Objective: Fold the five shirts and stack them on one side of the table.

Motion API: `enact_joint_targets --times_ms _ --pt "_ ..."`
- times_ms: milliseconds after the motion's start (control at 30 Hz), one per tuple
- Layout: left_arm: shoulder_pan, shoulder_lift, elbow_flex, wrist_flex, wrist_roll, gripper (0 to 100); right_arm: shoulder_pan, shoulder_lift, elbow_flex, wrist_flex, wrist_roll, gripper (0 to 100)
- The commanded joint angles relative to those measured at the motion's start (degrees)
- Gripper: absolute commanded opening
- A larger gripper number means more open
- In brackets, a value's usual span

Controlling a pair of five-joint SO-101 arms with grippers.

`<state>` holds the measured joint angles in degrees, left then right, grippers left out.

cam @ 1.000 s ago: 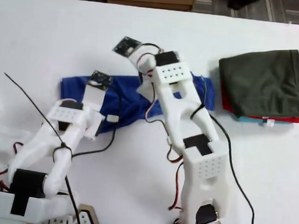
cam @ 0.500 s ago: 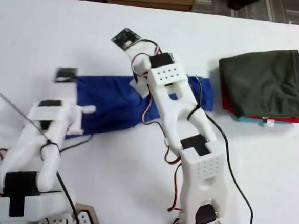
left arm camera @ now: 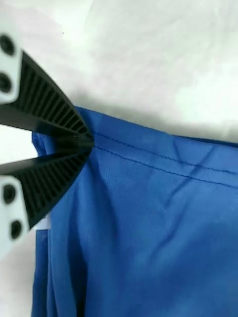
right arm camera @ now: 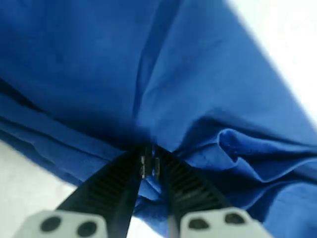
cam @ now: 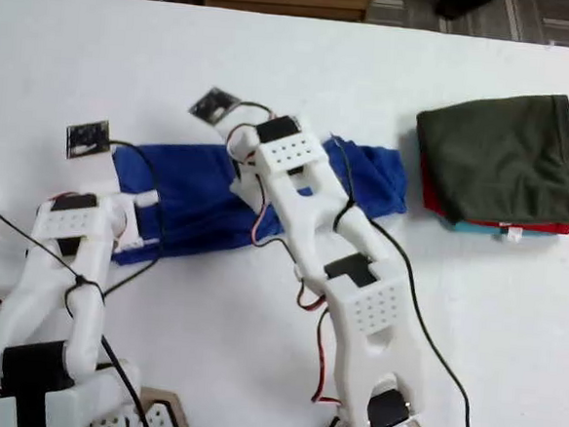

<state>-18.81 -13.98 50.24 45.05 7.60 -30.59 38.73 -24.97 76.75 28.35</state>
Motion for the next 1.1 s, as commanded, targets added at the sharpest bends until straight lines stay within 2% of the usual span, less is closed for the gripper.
enact_joint_targets --times_ms 0,233,567,767,900,1067 --pt "-0.53 -2.37 -0.31 -0.53 0.44 3 0.31 -0.57 -0.44 4.79 -0.44 1.9" --pt "-0.53 -2.46 -0.48 -0.35 0.44 3 0.92 -1.19 -0.79 11.65 0.09 1.9" --pt "-0.09 -2.2 -1.71 1.14 0.18 3 2.15 -9.98 -1.85 7.96 0.09 1.9" --pt "-0.18 -1.93 -1.63 1.14 0.09 3 9.89 -17.89 -4.4 8.92 -0.18 1.9" --pt "-0.18 -1.93 -1.63 1.14 0.09 3 14.55 -18.07 0.18 12.7 0.09 1.9" --pt "-0.18 -1.93 -1.63 1.05 0.09 3 17.54 -18.07 8.62 11.12 0.09 1.9"
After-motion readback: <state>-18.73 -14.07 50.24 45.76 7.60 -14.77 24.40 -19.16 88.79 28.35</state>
